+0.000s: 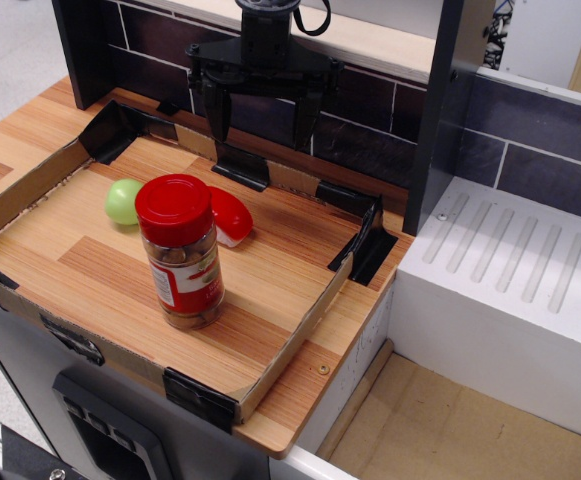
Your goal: Topple basil bottle
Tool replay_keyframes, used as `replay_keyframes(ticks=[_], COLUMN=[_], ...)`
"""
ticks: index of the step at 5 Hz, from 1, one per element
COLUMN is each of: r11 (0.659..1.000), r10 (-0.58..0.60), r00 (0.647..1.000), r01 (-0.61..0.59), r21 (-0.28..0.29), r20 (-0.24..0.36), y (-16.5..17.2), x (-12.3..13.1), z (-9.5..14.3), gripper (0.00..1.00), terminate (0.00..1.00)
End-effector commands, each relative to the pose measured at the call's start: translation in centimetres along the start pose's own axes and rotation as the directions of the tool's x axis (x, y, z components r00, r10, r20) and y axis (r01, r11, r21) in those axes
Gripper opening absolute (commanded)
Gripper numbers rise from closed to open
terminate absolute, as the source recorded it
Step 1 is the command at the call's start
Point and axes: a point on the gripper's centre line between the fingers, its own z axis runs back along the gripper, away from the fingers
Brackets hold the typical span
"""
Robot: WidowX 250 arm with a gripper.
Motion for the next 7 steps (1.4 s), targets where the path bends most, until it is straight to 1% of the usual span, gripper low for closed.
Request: replay_keyframes(ticks=[1, 2, 3, 4, 5, 6, 7], r11=[1.000, 0.998, 0.992, 0.985, 0.979, 0.960, 0.954], r10=[0.000, -0.060, -0.096, -0.137, -0.183, -0.275, -0.298], r00=[1.000, 0.998, 0.995, 0.990, 0.983, 0.961, 0.952], r01=[0.000, 0.060, 0.097, 0.140, 0.185, 0.275, 0.299], r21=[0.000, -0.028, -0.076, -0.102, -0.082, -0.043, -0.007], r20=[0.000, 0.013, 0.013, 0.031, 0.021, 0.008, 0.065], y=[0.0, 1.3, 2.1, 2.6, 3.1, 4.2, 4.7], x=[0.0, -1.6, -2.3, -3.1, -3.7, -4.5, -5.1], z=[0.0, 2.0, 4.4, 6.1, 6.8, 6.8, 5.9], gripper=[1.00, 1.00, 1.00, 1.00, 1.00, 1.00, 1.00], terminate=[0.00, 0.00, 0.00, 0.00, 0.00, 0.00, 0.00])
